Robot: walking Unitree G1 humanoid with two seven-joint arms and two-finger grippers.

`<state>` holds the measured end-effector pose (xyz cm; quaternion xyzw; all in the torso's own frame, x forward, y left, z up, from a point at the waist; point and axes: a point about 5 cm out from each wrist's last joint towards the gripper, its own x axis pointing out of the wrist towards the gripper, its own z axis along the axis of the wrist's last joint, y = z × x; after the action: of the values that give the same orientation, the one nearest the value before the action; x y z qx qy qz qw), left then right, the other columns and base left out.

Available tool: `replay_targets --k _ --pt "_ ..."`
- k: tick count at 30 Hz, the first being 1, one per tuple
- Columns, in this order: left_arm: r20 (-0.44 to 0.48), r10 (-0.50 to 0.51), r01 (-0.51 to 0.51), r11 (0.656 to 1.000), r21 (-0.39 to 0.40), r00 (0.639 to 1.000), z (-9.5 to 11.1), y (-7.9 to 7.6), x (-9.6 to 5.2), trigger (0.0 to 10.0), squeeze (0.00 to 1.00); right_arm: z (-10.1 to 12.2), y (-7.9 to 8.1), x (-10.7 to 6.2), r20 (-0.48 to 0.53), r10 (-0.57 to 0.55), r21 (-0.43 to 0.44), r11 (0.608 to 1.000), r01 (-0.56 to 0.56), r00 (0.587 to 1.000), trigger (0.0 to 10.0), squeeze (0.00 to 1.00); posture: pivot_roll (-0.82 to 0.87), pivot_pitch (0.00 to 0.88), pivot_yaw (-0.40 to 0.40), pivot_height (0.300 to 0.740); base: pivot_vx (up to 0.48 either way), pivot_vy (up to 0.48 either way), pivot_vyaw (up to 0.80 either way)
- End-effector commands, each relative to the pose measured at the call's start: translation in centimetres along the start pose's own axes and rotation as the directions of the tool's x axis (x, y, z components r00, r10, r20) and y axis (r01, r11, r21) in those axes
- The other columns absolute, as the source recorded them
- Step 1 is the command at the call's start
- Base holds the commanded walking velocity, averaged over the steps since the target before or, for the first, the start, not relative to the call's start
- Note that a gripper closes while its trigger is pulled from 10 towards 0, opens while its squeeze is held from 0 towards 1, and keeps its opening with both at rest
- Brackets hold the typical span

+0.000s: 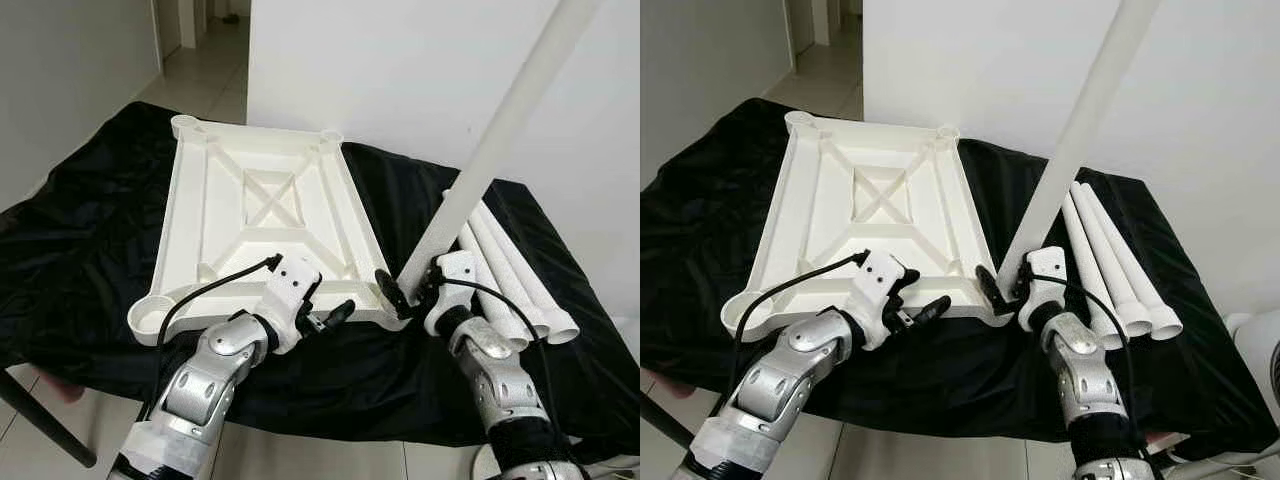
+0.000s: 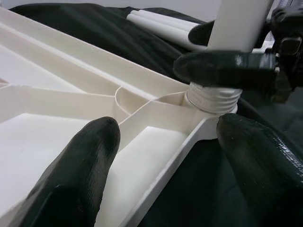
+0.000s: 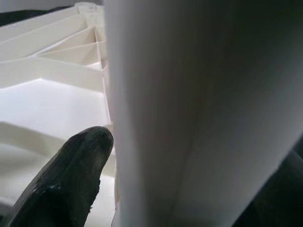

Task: Building children table

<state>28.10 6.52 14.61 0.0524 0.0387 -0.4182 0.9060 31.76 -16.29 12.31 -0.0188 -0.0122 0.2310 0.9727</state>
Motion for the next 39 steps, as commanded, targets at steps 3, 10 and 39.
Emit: replay_targets --k 3,10,39 --pt "0.015 -0.025 0.025 1.0 0.007 1.0 0.5 -0.4 0.4 10.0 0.0 -0.3 -0.4 0.6 -0.026 0.069 0.004 0.998 -0.069 0.997 8.3 0.0 0.09 0.0 -0.146 0.74 0.0 0.0 0.0" --pt "0.018 -0.021 0.021 1.0 0.011 1.0 0.6 -0.3 0.4 10.0 0.0 -0.8 -0.4 0.6 -0.052 0.114 0.001 0.993 -0.114 0.992 0.0 0.0 0.09 0.0 -0.151 0.74 0.0 0.0 0.0" --pt "-0.047 0.12 -0.118 0.993 0.027 0.992 -0.7 1.5 0.5 10.0 0.0 -1.9 2.6 -0.8 -0.106 -0.491 0.158 0.85 0.502 0.865 10.0 0.0 0.08 0.006 -0.172 0.74 0.0 0.0 0.0"
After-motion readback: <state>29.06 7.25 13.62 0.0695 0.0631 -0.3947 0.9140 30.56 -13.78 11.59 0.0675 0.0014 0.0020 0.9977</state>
